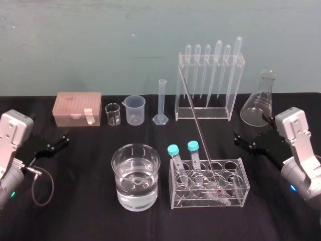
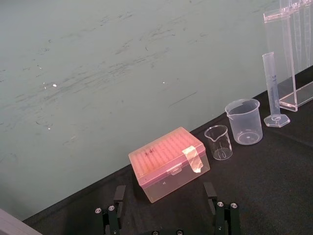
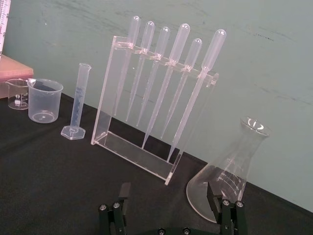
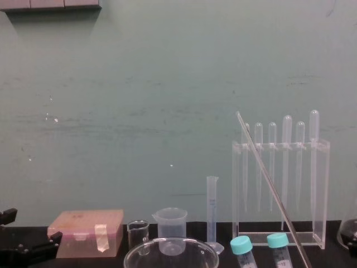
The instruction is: Hold the thermometer with one hand and immerse one end into the beaker, then reinsert it into the test tube rack.
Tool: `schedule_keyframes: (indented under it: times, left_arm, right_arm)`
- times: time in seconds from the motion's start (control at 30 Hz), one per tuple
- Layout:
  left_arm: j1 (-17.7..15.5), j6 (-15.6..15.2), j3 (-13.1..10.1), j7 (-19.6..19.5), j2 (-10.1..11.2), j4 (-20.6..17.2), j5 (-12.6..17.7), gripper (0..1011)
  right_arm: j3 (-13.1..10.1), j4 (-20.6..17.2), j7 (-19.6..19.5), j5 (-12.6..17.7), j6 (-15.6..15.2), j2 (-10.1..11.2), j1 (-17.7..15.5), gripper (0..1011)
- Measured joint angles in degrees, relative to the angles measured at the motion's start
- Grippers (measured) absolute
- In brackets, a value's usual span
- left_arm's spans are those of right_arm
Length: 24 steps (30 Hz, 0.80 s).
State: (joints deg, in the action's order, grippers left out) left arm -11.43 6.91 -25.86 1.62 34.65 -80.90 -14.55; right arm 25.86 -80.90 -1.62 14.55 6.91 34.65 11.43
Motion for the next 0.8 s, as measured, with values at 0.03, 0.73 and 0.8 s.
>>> schedule_keyframes:
  times: [0.03,0.73,0.8]
  left_arm:
    - [0.0,0.0,0.0,0.0,0.0,0.0,0.0,1008]
    - [0.0,0.0,0.0,0.0,0.0,0.0,0.0,1008]
    - [0.0,0.0,0.0,0.0,0.0,0.0,0.0,1008]
  right_arm:
    - [0.0,0.0,0.0,0.0,0.0,0.0,0.0,1003]
    - [0.0,0.0,0.0,0.0,0.0,0.0,0.0,1003]
    - [0.0,0.0,0.0,0.0,0.0,0.0,0.0,1003]
